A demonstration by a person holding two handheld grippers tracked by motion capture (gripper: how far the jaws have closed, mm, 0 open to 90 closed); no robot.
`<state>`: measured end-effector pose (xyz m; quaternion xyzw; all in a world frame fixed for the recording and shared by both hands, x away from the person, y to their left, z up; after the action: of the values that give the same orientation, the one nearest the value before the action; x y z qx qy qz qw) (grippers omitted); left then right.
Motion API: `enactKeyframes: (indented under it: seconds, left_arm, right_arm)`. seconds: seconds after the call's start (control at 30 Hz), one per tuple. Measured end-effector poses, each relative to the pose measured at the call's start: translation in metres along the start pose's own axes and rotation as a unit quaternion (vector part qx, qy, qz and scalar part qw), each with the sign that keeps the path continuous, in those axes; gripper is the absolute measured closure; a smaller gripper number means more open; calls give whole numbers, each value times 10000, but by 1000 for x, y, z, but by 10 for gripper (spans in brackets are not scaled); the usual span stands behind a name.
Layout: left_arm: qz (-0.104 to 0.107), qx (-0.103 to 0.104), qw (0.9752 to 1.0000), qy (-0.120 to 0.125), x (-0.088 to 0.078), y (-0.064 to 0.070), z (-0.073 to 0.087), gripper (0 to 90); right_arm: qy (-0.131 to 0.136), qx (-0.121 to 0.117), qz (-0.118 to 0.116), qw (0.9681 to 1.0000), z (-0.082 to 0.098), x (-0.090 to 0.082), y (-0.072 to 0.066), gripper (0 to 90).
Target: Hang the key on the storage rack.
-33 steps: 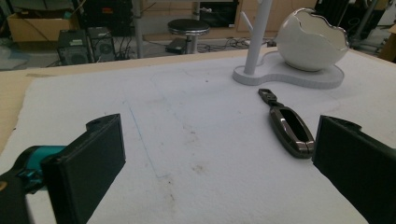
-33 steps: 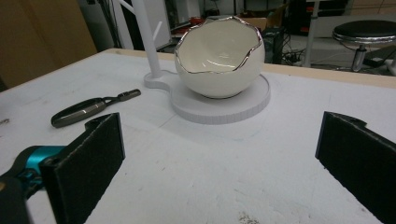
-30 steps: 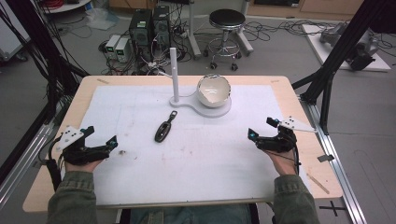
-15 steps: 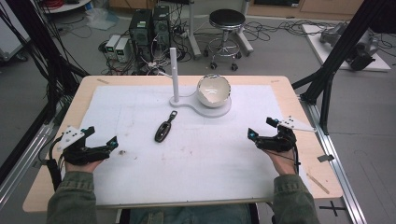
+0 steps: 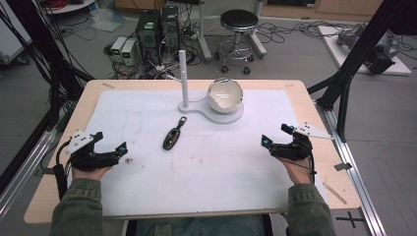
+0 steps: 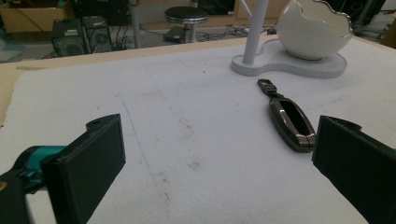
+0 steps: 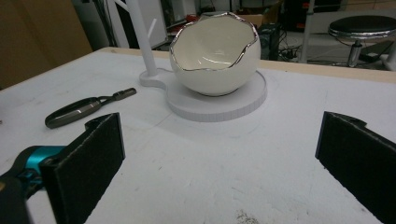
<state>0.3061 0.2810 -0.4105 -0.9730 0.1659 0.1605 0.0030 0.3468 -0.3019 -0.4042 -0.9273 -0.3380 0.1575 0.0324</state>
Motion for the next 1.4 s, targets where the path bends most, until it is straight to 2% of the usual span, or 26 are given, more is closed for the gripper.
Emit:
enactKeyframes:
  seconds: [0.13, 0.17, 0.2, 0.23, 0.27, 0.33, 0.43, 0.47, 0.5, 0.6, 0.63, 0.7, 0.77, 0.87, 0.9, 0.97, 1.07, 1.1, 1.3, 1.4]
  left_arm:
    - [49, -15, 10000, -62, 2, 2, -4, 31]
    - [118, 113, 9998, -125, 4, 6, -6, 31]
    - [118, 113, 9998, -125, 4, 6, -6, 31]
    - [156, 235, 9993, -244, 8, 10, -6, 31]
    - [156, 235, 9993, -244, 8, 10, -6, 31]
    - [208, 321, 9984, -404, 15, 14, -7, 31]
    - [260, 279, 9982, -472, 18, 14, -7, 31]
    - [330, 72, 9984, -461, 21, 14, -8, 31]
    - [327, 21, 9984, -462, 22, 13, -9, 31]
    - [323, -1, 9979, -553, 25, 12, -11, 31]
    - [355, 17, 9971, -675, 29, 12, -12, 31]
    - [381, 145, 9965, -736, 32, 13, -16, 31]
    - [381, 165, 9963, -747, 33, 15, -18, 31]
    - [395, 265, 9952, -857, 39, 18, -21, 31]
    - [427, 358, 9935, -991, 42, 20, -24, 31]
    - [456, 390, 9928, -1036, 44, 22, -25, 31]
    - [494, 605, 9892, -1242, 54, 30, -32, 31]
    - [494, 605, 9892, -1242, 54, 30, -32, 31]
    - [533, 858, 9846, -1427, 69, 39, -43, 31]
    - [565, 865, 9840, -1454, 76, 42, -47, 31]
  right_arm:
    - [-14, 0, 3, 10000, 0, 1, 1, 3]
    - [-9, -10, 8, 10000, 0, 1, 2, 4]
    - [-9, 1, 13, 10000, 0, 1, 2, 4]
    - [-4, 20, 19, 10000, 0, 1, 2, 4]
    - [-5, 10, 16, 10000, 0, 2, 2, 4]
    - [-37, 5, 11, 10000, 0, 2, 2, 4]
    - [-62, -6, -3, 10000, 1, 4, 1, 4]
    - [-69, 3, -1, 10000, 1, 4, 1, 4]
    - [-71, 1, 0, 10000, 1, 4, 1, 4]
    - [-79, 9, 0, 10000, 1, 4, 1, 4]
    - [-96, 32, 2, 9999, 1, 4, 1, 4]
    - [-87, 0, -5, 10000, 1, 5, 1, 4]
    - [-95, 15, -9, 10000, 1, 5, 1, 4]
    - [-82, 4, -9, 10000, 1, 5, 1, 3]
    - [-82, 10, -14, 10000, 1, 5, 1, 4]
    - [-87, 2, -33, 10000, 1, 5, 1, 4]
    - [-138, 39, -61, 9999, 2, 6, 1, 4]
    - [-138, 39, -61, 9999, 2, 6, 1, 4]
    - [-151, 17, -82, 9998, 2, 8, 1, 3]
    - [-166, 11, -91, 9998, 3, 10, 1, 4]
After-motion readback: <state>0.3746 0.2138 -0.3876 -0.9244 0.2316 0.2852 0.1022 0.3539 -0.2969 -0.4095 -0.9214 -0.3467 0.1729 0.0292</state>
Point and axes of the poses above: each handheld gripper's, and its own axes: x roughly forward along the jaws, z roughly out of its underside, y roughly to its right, the point moved 1 cm from there along x, roughly forward along the jaws, and after that the axes turned 5 degrees about -z, right-handed, at the moved point
